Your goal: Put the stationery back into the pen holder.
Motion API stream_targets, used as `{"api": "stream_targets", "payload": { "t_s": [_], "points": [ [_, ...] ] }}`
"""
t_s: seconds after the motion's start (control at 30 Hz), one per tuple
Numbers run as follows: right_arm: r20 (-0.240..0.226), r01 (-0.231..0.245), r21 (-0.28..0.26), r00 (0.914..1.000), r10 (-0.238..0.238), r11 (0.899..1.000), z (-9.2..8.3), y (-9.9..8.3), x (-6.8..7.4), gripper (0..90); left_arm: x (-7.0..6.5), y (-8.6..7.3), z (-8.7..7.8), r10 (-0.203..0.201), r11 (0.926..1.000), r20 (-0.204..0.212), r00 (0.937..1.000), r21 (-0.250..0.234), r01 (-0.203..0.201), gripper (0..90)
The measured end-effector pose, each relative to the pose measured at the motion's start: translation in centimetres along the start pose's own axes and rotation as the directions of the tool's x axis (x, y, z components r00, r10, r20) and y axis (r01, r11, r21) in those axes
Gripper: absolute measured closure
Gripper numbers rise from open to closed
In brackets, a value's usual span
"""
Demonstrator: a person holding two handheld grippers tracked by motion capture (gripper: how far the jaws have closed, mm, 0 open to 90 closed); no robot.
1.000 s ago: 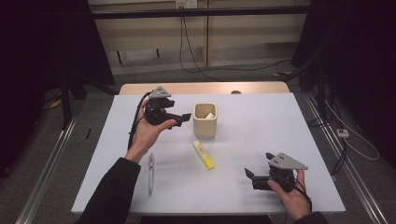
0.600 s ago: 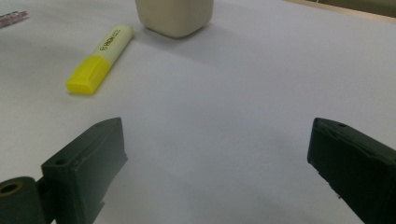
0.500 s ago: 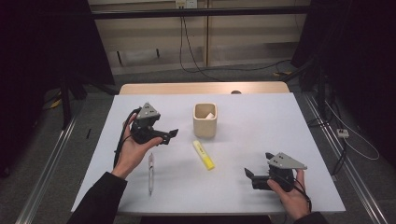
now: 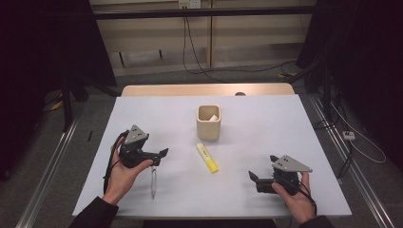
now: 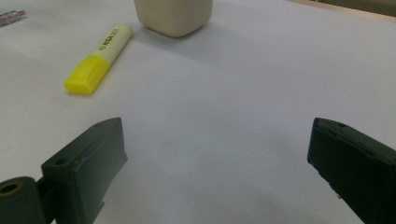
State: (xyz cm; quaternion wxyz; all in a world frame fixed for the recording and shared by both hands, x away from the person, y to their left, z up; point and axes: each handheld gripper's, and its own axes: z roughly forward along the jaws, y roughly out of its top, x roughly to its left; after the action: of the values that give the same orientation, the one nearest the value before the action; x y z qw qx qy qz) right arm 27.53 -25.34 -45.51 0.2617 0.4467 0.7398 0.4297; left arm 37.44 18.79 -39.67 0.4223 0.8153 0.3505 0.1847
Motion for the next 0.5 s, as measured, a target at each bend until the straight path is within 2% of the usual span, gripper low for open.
{"api": "stream_targets", "payload": {
  "t_s": [0.07, 0.13, 0.17, 0.23, 0.3, 0.33, 0.37, 0.43, 0.5],
  "points": [
    [-0.001, 0.001, -0.001, 1.0, -0.001, 1.0, 0.0, 0.0, 0.0, 4.0, 0.3, -0.8, -0.5, -0.014, 0.9999, -0.017, 0.9998, 0.002, 0.014, 13.1],
    [-0.001, 0.001, -0.001, 1.0, -0.001, 1.0, 0.0, 0.0, 0.0, 4.0, 0.6, -1.5, -0.9, -0.047, 0.9989, -0.02, 0.9987, 0.008, 0.047, 16.3],
    [-0.001, 0.001, -0.001, 1.0, -0.001, 1.0, 0.0, 0.0, 0.0, 4.0, 0.8, -1.9, -1.1, -0.068, 0.9976, -0.011, 0.9976, 0.007, 0.068, 20.0],
    [-0.001, 0.003, -0.001, 1.0, -0.003, 1.0, 0.0, 0.0, 0.0, 4.0, 0.9, -2.7, -1.4, -0.104, 0.9945, 0.006, 0.9945, 0.007, 0.104, 33.5],
    [-0.001, 0.004, 0.0, 1.0, -0.004, 1.0, 0.0, 0.0, 0.0, 4.0, 1.0, -3.3, -1.5, -0.122, 0.9921, 0.015, 0.9924, 0.032, 0.122, 36.3],
    [-0.001, 0.004, -0.001, 1.0, -0.004, 1.0, 0.0, 0.0, 0.0, 4.0, 1.1, -3.6, -1.5, -0.128, 0.9912, 0.023, 0.9915, 0.038, 0.127, 41.0],
    [0.0, 0.003, -0.001, 1.0, -0.003, 1.0, 0.0, 0.0, 0.0, 4.0, 1.2, -3.8, -1.6, -0.134, 0.9903, 0.023, 0.9907, 0.04, 0.133, 46.4],
    [0.0, 0.001, 0.0, 1.0, -0.001, 1.0, 0.0, 0.0, 0.0, 4.0, 1.7, -4.3, -1.7, -0.156, 0.9872, 0.018, 0.9876, 0.037, 0.155, 50.3],
    [0.001, 0.002, -0.001, 1.0, -0.002, 1.0, 0.0, 0.0, 0.0, 4.0, 2.1, -4.6, -1.9, -0.174, 0.9843, 0.027, 0.9844, 0.037, 0.173, 57.9]
  ]
}}
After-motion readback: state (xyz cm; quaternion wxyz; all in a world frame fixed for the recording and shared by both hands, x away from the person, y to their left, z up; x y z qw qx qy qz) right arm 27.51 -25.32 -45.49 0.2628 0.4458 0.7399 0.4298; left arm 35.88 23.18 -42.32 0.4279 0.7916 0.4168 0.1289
